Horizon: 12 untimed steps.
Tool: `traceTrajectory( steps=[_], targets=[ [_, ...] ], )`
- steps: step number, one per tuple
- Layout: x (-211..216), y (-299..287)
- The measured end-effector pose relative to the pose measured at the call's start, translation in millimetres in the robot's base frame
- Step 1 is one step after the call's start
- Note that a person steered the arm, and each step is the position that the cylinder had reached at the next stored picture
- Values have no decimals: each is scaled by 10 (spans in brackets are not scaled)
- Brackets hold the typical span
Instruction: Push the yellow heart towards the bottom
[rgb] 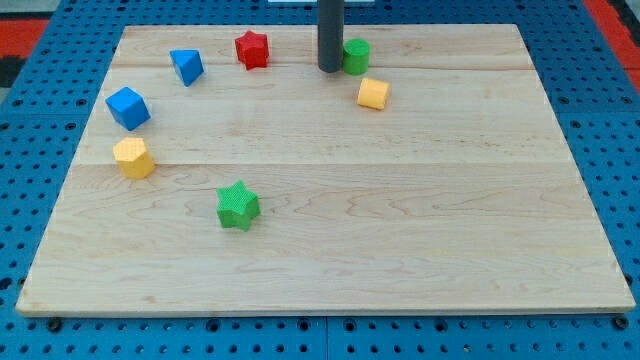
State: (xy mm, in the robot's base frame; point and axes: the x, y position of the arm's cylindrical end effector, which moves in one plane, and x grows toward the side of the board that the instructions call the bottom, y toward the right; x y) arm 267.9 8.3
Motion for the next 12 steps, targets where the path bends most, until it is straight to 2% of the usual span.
traceTrajectory(
  steps=[2,4,6,7,8,10,12],
  targets=[
    [-26,-188],
    [293,370],
    [935,464],
    [901,579],
    [861,221],
    [1070,704],
    [782,1121]
  ],
)
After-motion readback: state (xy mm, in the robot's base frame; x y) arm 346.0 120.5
